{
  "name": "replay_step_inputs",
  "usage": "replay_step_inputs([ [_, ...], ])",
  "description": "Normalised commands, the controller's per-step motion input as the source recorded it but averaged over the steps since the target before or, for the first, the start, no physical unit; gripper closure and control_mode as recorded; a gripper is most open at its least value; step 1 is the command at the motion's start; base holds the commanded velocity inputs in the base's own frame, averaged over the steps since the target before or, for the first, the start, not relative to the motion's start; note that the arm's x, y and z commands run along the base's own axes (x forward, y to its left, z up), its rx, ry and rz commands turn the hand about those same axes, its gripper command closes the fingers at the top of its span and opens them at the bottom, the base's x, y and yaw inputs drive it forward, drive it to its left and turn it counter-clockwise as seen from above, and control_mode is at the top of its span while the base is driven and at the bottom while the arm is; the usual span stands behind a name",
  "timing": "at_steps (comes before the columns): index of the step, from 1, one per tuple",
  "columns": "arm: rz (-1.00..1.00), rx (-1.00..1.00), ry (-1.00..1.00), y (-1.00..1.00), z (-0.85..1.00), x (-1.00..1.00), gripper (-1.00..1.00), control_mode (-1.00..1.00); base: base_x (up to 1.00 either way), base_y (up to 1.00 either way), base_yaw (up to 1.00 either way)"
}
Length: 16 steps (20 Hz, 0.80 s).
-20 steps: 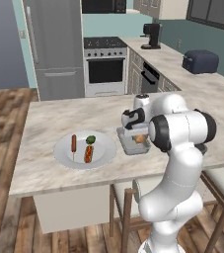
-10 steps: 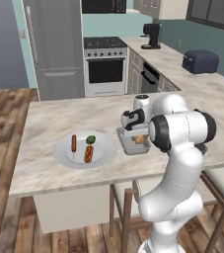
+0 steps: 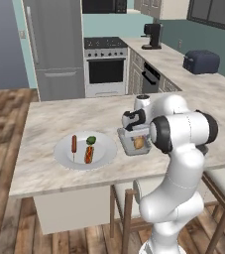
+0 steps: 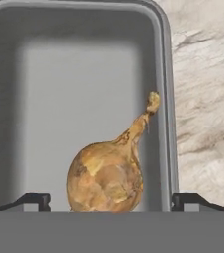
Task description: Place one cooked food and one vegetable from the large plate to each tupperware container.
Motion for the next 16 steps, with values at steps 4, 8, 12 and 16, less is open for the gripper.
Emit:
replay_step_inputs([
  [4,0.0,-0.02,0.0,0.53,0.3,-0.09,-1.0,-1.0,0.0,0.0,0.0],
  [8,-0.02,0.01,-0.01,1.0,0.49,-0.09,-1.0,-1.0,0.0,0.0,0.0],
  [12,-0.02,0.12,0.02,1.0,0.26,-0.01,-1.0,-1.0,0.0,0.0,0.0],
  [16,0.0,0.02,0.12,1.0,0.11,0.11,-1.0,-1.0,0.0,0.0,0.0],
])
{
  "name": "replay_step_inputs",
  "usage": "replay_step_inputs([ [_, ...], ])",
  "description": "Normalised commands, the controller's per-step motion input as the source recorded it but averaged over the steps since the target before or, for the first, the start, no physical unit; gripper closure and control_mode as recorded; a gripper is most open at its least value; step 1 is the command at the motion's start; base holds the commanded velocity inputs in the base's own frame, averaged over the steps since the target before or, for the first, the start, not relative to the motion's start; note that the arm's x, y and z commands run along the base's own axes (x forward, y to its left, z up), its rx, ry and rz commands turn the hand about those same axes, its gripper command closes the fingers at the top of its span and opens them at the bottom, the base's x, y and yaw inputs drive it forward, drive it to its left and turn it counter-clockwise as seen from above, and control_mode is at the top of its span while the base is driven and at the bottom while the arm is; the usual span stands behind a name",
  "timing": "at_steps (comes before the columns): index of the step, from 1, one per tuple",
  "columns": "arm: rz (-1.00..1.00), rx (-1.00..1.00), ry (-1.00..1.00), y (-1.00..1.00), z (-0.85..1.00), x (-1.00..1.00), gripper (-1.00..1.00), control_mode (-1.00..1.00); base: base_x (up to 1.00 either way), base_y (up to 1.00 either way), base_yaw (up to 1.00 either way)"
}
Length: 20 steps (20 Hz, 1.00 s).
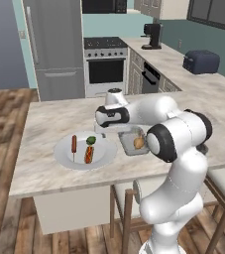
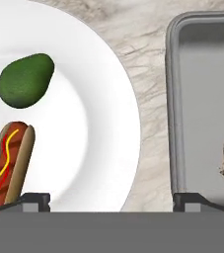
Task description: Place one cooked food and one vegetable from the large plate to each tupperware container.
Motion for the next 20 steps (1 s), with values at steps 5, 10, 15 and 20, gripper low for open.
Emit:
replay_step_inputs([
  [5,0.05,0.0,0.1,1.0,0.0,0.28,-1.0,-1.0,0.0,0.0,0.0],
  [10,0.01,0.0,0.01,1.0,-0.11,0.49,-1.0,-1.0,0.0,0.0,0.0],
  [15,0.0,-0.01,0.0,0.93,-0.21,0.32,-1.0,-1.0,0.0,0.0,0.0],
  [20,0.0,-0.05,0.0,0.37,-0.34,0.07,-1.0,-1.0,0.0,0.0,0.0],
])
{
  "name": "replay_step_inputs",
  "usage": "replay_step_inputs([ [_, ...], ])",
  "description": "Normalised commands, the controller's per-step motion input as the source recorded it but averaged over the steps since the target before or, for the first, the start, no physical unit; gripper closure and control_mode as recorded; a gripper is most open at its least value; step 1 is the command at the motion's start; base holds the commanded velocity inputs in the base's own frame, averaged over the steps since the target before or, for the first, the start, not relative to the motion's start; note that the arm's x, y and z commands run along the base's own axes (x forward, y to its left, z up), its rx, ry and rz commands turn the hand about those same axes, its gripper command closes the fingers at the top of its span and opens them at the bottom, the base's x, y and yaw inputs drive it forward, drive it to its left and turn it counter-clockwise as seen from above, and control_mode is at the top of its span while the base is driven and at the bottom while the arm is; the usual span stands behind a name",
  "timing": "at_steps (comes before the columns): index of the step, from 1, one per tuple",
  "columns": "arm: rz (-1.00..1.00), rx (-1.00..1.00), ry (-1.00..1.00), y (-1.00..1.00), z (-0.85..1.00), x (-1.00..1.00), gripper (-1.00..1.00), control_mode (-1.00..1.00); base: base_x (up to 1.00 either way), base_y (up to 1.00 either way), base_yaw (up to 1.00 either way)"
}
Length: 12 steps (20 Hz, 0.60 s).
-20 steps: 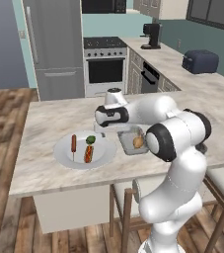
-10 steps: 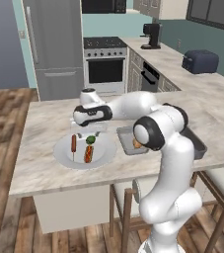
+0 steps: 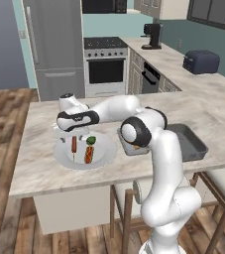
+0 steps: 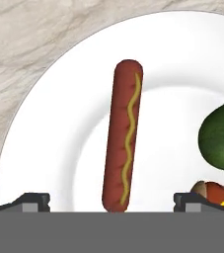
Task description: Place one cooked food and one vegetable from the large plate to each tupperware container.
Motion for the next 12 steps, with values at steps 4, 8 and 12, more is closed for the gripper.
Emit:
replay_step_inputs([
  [4,0.0,-0.03,0.0,-0.09,-0.37,0.0,-1.0,-1.0,0.0,0.0,0.0],
  [8,0.0,0.0,0.0,-0.29,-0.35,0.0,-1.0,-1.0,0.0,0.0,0.0],
  [12,0.0,0.0,0.0,-0.22,-0.19,0.0,-1.0,-1.0,0.0,0.0,0.0],
])
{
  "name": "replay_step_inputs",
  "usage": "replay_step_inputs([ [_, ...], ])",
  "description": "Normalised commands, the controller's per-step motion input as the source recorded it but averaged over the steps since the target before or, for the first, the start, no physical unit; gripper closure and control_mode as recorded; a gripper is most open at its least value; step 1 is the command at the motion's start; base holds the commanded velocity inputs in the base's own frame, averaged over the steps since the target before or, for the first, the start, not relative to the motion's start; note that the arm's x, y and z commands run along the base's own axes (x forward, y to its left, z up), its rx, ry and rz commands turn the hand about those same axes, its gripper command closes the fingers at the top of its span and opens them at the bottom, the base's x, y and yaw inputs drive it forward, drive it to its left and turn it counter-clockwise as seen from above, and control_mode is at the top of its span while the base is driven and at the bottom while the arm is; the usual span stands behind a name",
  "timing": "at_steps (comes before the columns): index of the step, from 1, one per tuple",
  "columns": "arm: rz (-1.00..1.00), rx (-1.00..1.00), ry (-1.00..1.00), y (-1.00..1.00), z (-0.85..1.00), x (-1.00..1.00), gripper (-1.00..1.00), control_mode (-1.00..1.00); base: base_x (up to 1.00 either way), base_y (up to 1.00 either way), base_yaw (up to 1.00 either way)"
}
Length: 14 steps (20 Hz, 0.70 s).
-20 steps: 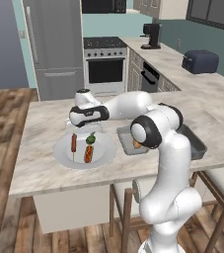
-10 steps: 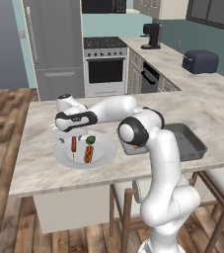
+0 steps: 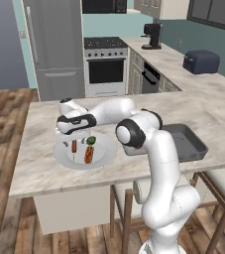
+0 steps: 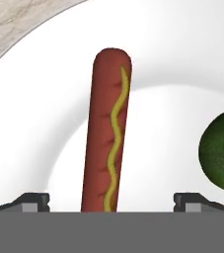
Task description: Place one cooked food and one vegetable from the large plate to each tupperware container.
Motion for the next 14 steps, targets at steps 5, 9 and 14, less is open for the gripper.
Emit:
replay_step_inputs([
  [5,0.0,0.0,0.0,0.22,-0.24,0.06,-1.0,-1.0,0.0,0.0,0.0],
  [9,0.0,0.0,0.0,0.26,-0.19,0.08,-1.0,-1.0,0.0,0.0,0.0],
  [14,0.0,0.0,0.0,-0.02,-0.13,0.0,-1.0,-1.0,0.0,0.0,0.0],
])
